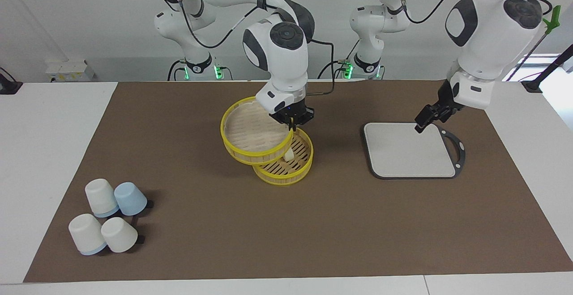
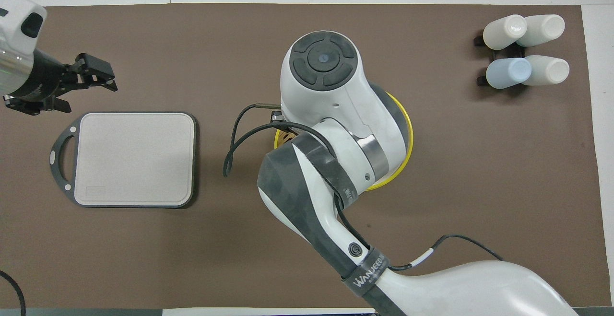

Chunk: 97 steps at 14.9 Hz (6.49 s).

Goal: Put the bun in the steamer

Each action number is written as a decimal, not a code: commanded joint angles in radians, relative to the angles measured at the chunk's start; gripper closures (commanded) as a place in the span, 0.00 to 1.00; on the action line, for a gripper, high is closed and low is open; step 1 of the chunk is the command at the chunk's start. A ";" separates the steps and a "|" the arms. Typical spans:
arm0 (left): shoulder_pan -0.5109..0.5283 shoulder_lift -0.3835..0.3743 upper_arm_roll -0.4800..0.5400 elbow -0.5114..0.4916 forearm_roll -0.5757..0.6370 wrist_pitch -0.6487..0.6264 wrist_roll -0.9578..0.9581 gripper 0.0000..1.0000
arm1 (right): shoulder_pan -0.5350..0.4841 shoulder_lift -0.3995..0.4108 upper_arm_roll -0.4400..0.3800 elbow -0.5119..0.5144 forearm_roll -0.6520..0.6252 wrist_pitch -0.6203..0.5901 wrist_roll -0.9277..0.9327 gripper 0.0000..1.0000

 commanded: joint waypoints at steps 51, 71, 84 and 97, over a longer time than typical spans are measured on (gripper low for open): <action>0.020 -0.117 -0.018 -0.027 0.027 -0.122 0.277 0.00 | 0.023 -0.039 -0.001 -0.028 -0.038 0.149 -0.001 0.00; 0.023 -0.132 -0.016 -0.044 0.047 -0.126 0.273 0.00 | -0.575 -0.475 -0.003 -0.327 -0.036 -0.192 -0.714 0.00; 0.030 -0.127 -0.018 -0.043 0.047 -0.126 0.268 0.00 | -0.684 -0.521 -0.008 -0.329 -0.039 -0.253 -0.727 0.00; 0.029 -0.121 -0.018 -0.037 0.047 -0.117 0.267 0.00 | -0.687 -0.517 -0.008 -0.329 -0.092 -0.173 -0.751 0.00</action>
